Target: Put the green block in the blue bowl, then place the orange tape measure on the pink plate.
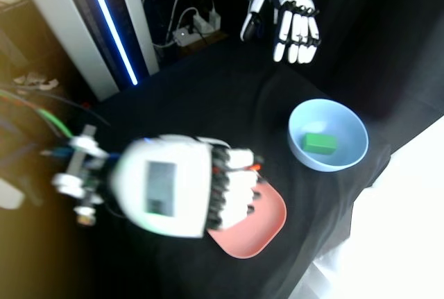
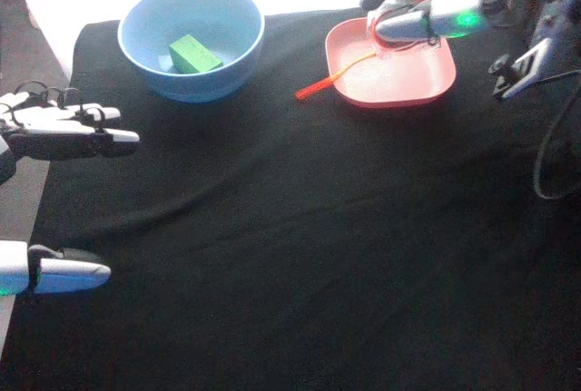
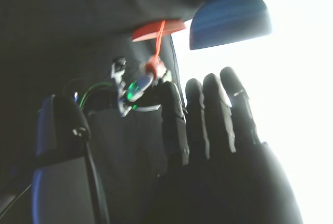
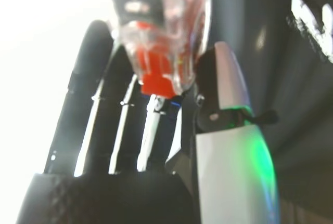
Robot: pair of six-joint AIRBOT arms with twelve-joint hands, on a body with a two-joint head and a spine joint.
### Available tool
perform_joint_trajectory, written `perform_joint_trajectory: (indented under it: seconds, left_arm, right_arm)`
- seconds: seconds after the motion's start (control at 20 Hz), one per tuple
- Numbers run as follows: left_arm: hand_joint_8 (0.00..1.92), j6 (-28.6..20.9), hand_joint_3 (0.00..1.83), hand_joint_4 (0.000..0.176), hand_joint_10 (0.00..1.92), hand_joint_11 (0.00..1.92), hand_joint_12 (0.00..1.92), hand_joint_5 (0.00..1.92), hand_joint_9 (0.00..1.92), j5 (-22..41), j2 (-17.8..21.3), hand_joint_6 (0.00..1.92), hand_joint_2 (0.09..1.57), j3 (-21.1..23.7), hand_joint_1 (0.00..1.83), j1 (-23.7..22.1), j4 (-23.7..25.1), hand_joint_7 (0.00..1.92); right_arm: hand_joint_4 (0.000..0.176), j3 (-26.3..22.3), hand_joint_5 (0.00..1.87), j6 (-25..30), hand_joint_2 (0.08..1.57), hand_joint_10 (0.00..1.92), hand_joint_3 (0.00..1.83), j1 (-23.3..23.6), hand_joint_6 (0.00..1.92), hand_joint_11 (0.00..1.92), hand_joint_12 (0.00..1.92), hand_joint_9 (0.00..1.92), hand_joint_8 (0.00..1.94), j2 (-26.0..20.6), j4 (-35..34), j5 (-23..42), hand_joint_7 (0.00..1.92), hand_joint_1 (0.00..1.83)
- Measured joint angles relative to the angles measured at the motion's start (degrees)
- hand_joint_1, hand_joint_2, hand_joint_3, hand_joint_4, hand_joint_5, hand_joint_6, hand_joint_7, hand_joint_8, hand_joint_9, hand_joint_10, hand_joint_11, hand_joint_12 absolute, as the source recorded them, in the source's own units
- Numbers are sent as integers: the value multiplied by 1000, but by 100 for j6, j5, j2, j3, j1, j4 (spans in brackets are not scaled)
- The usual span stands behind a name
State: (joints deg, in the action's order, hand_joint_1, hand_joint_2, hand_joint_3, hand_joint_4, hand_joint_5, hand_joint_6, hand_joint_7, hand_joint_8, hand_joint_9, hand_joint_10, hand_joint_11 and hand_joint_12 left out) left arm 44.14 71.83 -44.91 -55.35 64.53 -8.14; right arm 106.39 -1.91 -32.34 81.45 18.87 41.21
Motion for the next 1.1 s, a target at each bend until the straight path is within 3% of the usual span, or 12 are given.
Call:
perform_joint_trajectory:
  seconds: [0.1, 0.15, 0.25, 0.35, 0.45, 0.55, 0.6, 0.65, 0.7, 0.75, 0.9, 1.1]
  left_arm:
    - [2, -7, 5, 57, 1, 0, 775, 564, 256, 4, -4, 0, 883, -13, 866, -2, -24, 341]
    - [4, -26, 6, 58, 4, 0, 774, 564, 262, 15, -35, 0, 884, -55, 859, -2, 2, 346]
    - [1, -48, 11, 60, 3, 0, 796, 553, 264, 2, -70, 0, 907, -83, 823, -15, 2, 341]
    - [0, -63, 9, 72, 4, 0, 691, 543, 238, 17, -70, 0, 924, -83, 821, -31, 46, 324]
    - [0, -68, 7, 73, 4, 0, 707, 548, 242, 44, -70, 2, 931, -83, 810, -33, 48, 322]
    - [1, -68, 4, 67, 4, 0, 735, 552, 247, 44, -70, 2, 931, -83, 803, -33, 37, 326]
    - [0, -68, 5, 64, 3, 0, 734, 551, 246, 44, -70, 1, 933, -83, 802, -33, 44, 324]
    - [0, -68, 2, 67, 3, 0, 703, 561, 249, 44, -70, 3, 927, -83, 805, -33, 48, 327]
    - [1, -70, 1, 63, 4, 0, 728, 556, 256, 42, -70, 1, 928, -92, 792, -31, 44, 329]
    - [0, -70, 3, 58, 1, 0, 731, 556, 252, 46, -70, 1, 932, -103, 794, -31, 44, 328]
    - [0, -72, 6, 47, 2, 0, 758, 553, 258, 46, -70, 0, 945, -107, 822, -31, 39, 324]
    - [2, -76, 4, 29, 1, 0, 710, 558, 247, 61, -70, 0, 952, -105, 837, 0, 15, 326]
  right_arm:
    - [0, 463, 1237, -2, 986, 853, 1, 70, 318, 1051, 946, 1209, 269, 341, 35, -584, 1382, 1420]
    - [0, 614, 1191, -2, 987, 647, 0, 70, 466, 912, 1174, 1279, 190, 450, 26, -811, 1419, 1499]
    - [0, 820, 1164, 63, 987, 508, 0, 68, 617, 874, 1226, 1322, 94, 601, 48, -1235, 1454, 1516]
    - [0, 940, 1180, 61, 1003, 640, 0, 109, 599, 822, 1205, 1252, 466, 643, 76, -1384, 1292, 1511]
    - [0, 1008, 1082, 208, 1037, 790, 0, 109, 850, 770, 1285, 1162, 570, 645, 72, -1460, 1190, 1504]
    - [0, 1019, 1000, 356, 1054, 831, 3, 109, 824, 819, 1394, 1143, 695, 645, 227, -1469, 1089, 1506]
    - [0, 1016, 938, 431, 1080, 939, 1, 109, 787, 852, 1431, 1091, 969, 645, 354, -1451, 947, 1505]
    - [0, 964, 609, 455, 1009, 587, 0, 111, 228, 571, 1181, 724, 406, 634, 428, -1432, 655, 1292]
    - [107, 916, 285, 472, 906, 206, 0, 109, 45, 157, 975, 369, 99, 627, 529, -1405, 357, 1097]
    - [162, 883, 127, 518, 851, 68, 0, 94, 12, 31, 769, 214, 25, 643, 610, -1412, 215, 1027]
    - [176, 750, 0, 817, 796, 0, 0, 70, 0, 0, 30, 1, 0, 546, 619, -940, 1, 822]
    - [176, 387, 0, 826, 821, 0, 7, 70, 0, 0, 0, 0, 0, 125, 450, -472, 0, 779]
